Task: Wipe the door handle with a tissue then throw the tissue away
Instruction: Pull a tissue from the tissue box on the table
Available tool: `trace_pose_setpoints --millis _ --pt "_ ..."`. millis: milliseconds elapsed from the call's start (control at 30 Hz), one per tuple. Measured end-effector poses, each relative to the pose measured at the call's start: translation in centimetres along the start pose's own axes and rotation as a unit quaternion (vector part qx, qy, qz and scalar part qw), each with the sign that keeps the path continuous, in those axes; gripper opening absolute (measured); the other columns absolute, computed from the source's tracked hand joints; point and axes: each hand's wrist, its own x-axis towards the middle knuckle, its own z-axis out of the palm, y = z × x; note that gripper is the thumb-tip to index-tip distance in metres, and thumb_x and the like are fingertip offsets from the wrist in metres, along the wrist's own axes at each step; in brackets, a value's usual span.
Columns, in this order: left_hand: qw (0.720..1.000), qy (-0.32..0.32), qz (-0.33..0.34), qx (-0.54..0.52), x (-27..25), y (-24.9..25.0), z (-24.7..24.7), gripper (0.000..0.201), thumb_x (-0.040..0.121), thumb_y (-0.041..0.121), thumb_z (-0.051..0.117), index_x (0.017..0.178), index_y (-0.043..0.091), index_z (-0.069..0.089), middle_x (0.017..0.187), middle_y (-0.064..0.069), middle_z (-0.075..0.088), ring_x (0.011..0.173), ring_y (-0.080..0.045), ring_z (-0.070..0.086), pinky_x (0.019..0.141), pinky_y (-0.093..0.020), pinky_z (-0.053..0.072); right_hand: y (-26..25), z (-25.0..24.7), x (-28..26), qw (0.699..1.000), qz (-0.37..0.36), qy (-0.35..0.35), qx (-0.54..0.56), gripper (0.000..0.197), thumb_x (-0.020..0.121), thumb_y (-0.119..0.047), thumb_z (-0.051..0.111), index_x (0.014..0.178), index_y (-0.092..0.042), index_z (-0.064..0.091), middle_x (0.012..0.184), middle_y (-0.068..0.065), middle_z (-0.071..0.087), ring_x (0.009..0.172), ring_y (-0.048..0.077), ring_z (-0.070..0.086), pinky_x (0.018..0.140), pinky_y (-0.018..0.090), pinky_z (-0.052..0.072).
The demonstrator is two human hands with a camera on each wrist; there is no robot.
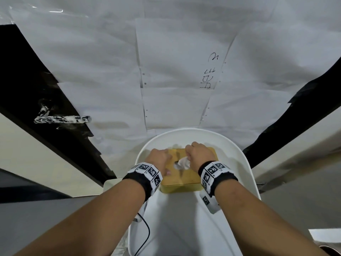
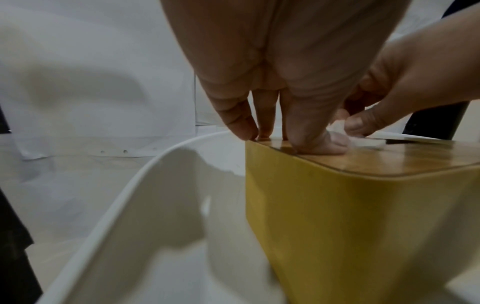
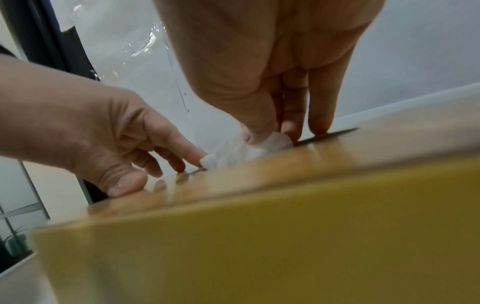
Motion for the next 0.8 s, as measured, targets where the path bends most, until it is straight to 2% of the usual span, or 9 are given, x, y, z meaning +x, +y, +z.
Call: trace_pose_setpoints --millis 67,167,267,367,433,533,600,700,800 --pt "0.998 0.006 -0.007 -0.064 0.0 -0.2 0.5 0.057 0.084 0.024 0.070 0.137 0.018 0.048 0.142 -0.001 0.038 0.127 -0.026 0.042 0.106 -0.030 0.033 0.1 -0.7 0.1 1.000 0.011 -0.003 0.017 0.018 0.085 -0.012 0.051 0.103 -0.012 0.053 0.104 0.008 0.058 0.090 0.027 0.054 0.069 0.030 0.036" --pt "0.993 -0.004 0.001 -0.118 0.1 0.0 1.1 0.056 0.084 0.009 0.068 0.135 0.017 0.048 0.130 -0.005 0.040 0.116 -0.025 0.049 0.098 -0.029 0.041 0.3 -1.1 0.2 0.997 0.043 0.002 0.060 0.012 0.086 -0.013 0.047 0.097 -0.013 0.052 0.094 0.009 0.064 0.082 0.027 0.056 0.070 0.034 0.046" --pt "0.980 0.004 -0.020 -0.196 0.3 0.4 1.5 0.042 0.083 -0.003 0.060 0.123 0.011 0.058 0.115 -0.005 0.050 0.090 -0.016 0.052 0.075 -0.026 0.047 0.5 -1.2 0.2 0.994 0.068 0.003 0.082 0.010 0.088 -0.016 0.045 0.094 -0.018 0.053 0.090 0.008 0.065 0.085 0.032 0.060 0.076 0.040 0.053" --pt "0.970 0.007 -0.028 -0.241 0.8 0.4 2.0 0.044 0.080 -0.006 0.055 0.120 0.011 0.060 0.110 -0.002 0.055 0.092 -0.018 0.055 0.080 -0.018 0.043 0.6 -1.5 0.2 0.993 0.070 -0.007 0.090 0.011 0.089 -0.017 0.044 0.091 -0.023 0.053 0.091 0.006 0.065 0.086 0.030 0.059 0.075 0.037 0.052" --pt "0.952 0.007 -0.037 -0.303 0.8 0.3 1.9 0.041 0.084 0.002 0.055 0.124 0.013 0.059 0.114 -0.005 0.061 0.102 -0.024 0.059 0.087 -0.020 0.043 0.7 -1.7 0.2 0.993 0.064 -0.014 0.095 0.012 0.090 -0.017 0.044 0.090 -0.025 0.053 0.092 0.003 0.065 0.086 0.027 0.059 0.074 0.036 0.051" --pt "0.942 0.038 -0.031 -0.332 0.5 0.2 1.7 0.038 0.086 0.029 0.066 0.123 0.025 0.059 0.095 0.007 0.060 0.092 -0.012 0.058 0.092 -0.023 0.045 0.7 -1.8 0.1 0.991 0.056 -0.029 0.115 0.016 0.089 -0.016 0.045 0.085 -0.030 0.051 0.084 -0.007 0.061 0.082 0.022 0.060 0.075 0.037 0.053" --pt "0.929 0.031 -0.021 -0.368 0.4 0.2 1.7 0.028 0.084 0.034 0.068 0.111 0.027 0.064 0.087 0.008 0.061 0.085 -0.010 0.057 0.086 -0.021 0.045 0.4 -1.8 -0.1 0.988 0.054 -0.035 0.142 0.018 0.090 -0.017 0.047 0.082 -0.033 0.049 0.080 -0.012 0.058 0.080 0.020 0.060 0.078 0.038 0.053" --pt "0.923 0.032 -0.030 -0.383 0.6 0.3 1.9 0.019 0.080 0.038 0.065 0.084 0.020 0.065 0.075 -0.005 0.064 0.072 -0.018 0.057 0.077 -0.035 0.049 -0.1 -2.3 -0.2 0.977 0.049 -0.025 0.208 0.013 0.093 -0.022 0.048 0.083 -0.030 0.052 0.090 -0.002 0.063 0.083 0.024 0.063 0.079 0.041 0.055" --pt "0.914 0.049 -0.052 -0.400 0.6 0.3 1.4 0.017 0.087 0.033 0.057 0.079 0.019 0.055 0.070 0.002 0.056 0.068 -0.017 0.050 0.067 -0.033 0.044 0.2 -2.7 0.1 0.957 0.060 -0.006 0.283 0.011 0.093 -0.028 0.051 0.088 -0.027 0.060 0.094 -0.003 0.062 0.090 0.019 0.059 0.087 0.035 0.050"
